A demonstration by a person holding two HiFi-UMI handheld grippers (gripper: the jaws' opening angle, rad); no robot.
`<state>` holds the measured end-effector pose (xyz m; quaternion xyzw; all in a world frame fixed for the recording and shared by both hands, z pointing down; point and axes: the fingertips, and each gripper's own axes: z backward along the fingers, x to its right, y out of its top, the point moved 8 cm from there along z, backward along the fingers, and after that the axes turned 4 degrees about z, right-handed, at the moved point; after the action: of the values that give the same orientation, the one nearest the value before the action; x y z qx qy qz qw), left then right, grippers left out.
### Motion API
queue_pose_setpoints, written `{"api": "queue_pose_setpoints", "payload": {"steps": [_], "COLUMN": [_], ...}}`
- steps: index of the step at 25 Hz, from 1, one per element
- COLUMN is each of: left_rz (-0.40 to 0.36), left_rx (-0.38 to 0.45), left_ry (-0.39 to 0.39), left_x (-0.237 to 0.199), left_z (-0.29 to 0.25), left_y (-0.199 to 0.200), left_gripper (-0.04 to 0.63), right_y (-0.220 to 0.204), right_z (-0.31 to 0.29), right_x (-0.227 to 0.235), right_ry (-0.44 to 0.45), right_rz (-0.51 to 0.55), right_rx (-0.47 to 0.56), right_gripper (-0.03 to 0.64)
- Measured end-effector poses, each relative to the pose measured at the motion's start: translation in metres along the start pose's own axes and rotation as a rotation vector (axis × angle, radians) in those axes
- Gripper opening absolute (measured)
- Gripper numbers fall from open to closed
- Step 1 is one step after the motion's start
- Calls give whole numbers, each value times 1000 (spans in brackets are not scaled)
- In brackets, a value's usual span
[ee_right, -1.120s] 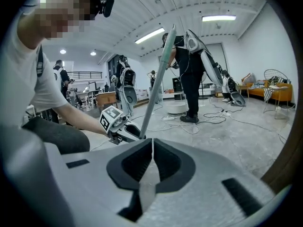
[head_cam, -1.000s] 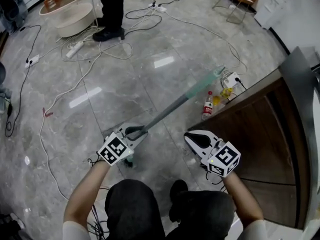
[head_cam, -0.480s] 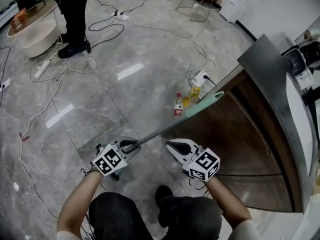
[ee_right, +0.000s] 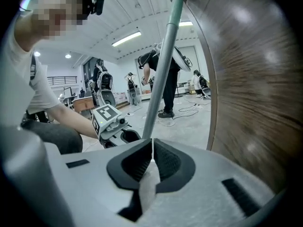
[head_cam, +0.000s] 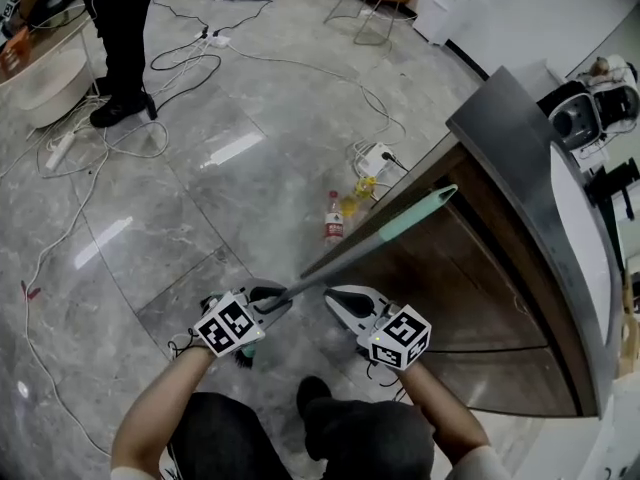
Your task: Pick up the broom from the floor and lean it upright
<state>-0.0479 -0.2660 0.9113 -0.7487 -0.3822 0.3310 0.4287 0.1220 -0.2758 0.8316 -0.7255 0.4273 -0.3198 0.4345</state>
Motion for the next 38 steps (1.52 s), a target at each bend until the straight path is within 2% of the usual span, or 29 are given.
{"api": "queue_pose_setpoints", "payload": {"steps": [9,18,28,31,34,38], "left_rz": [12,-13,-13,-9,-2,19], "left_rx": [2,5,4,-4,-12,-38], "left_ry": [37,71,69,66,63,50], "left_x": [-6,-7,-6,-6,-6,-6], "left_z": [-14,-19,-24,-25,-26,-29], "left_y": [-6,-3,-4,-6,-9,-20], "left_gripper": [75,80,143,175,223,236], "right_y": [-16,-15,-15,-14,-6,12], "right_z": [9,11,12,12,14,12], "right_x": [8,10,12,11,9,13], "right_ry": [-29,-21,-7,9,30,39], "right_rz": [-27,-29,-24,-31,-49,-77], "right_rx": [-3,-7,1,13,56,133], "right_gripper": [11,11,14,40,99,170]}}
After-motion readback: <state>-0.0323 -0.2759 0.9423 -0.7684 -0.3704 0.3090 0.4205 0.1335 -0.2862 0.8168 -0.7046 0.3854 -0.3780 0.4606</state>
